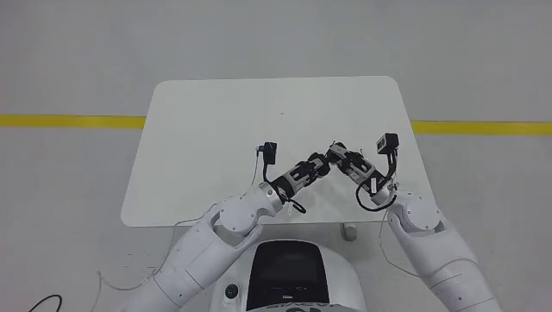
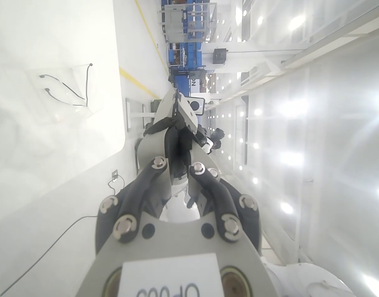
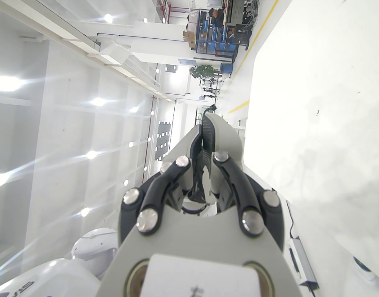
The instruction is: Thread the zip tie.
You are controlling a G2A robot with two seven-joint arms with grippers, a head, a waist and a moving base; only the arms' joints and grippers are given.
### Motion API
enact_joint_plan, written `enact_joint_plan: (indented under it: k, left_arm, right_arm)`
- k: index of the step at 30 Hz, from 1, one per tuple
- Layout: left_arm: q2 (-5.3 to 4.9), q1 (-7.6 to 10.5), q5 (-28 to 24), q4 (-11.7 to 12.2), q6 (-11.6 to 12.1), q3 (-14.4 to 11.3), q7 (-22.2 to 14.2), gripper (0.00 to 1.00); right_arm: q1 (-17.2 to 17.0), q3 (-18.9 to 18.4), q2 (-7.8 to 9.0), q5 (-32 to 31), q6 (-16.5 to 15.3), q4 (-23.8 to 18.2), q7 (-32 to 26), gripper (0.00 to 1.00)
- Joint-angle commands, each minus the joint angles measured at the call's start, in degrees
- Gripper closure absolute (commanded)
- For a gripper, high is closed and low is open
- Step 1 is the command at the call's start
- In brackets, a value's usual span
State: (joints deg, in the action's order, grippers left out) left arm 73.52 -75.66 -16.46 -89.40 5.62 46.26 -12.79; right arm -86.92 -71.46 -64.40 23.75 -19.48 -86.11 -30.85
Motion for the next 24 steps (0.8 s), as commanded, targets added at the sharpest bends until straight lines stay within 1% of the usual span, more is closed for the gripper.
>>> enact_joint_plan:
  k: [1,6,9,11,12,13,22,24]
  left_arm:
    - [0.00,-0.05,-0.1,0.1,0.1,0.1,-0.1,1.00]
    - [-0.14,-0.41,-0.3,-0.1,0.4,0.8,-0.5,1.00]
    - [-0.46,-0.58,0.7,-0.6,-0.6,1.5,-1.7,1.00]
    - [-0.74,-0.84,0.7,-1.1,-1.1,2.0,-3.4,1.00]
    - [-1.02,-0.69,1.4,-1.4,-1.7,2.3,-5.7,1.00]
    - [-1.19,-0.53,2.4,-1.5,-2.2,2.5,-6.4,1.00]
    - [-1.17,-0.63,2.0,-1.4,-2.3,2.5,-6.5,1.00]
    - [-1.29,-0.55,0.0,-1.2,-1.7,3.0,-9.0,1.00]
  right_arm:
    - [0.0,-0.2,-0.03,0.1,0.0,0.1,-0.2,0.00]
    - [0.0,-1.0,-0.03,0.5,0.0,0.4,-0.4,0.00]
    - [-0.1,-2.1,0.09,0.8,0.1,0.6,-0.9,0.00]
    - [-0.1,-2.7,0.17,1.6,0.6,0.7,-1.7,0.00]
    - [0.0,-3.1,0.29,1.7,1.3,1.0,-3.1,0.00]
    - [0.1,-3.3,0.33,1.7,1.5,1.1,-3.3,0.00]
    - [0.1,-3.3,0.32,1.8,1.7,1.2,-3.2,0.00]
    - [0.3,-3.8,0.36,4.3,3.0,2.0,-5.3,0.00]
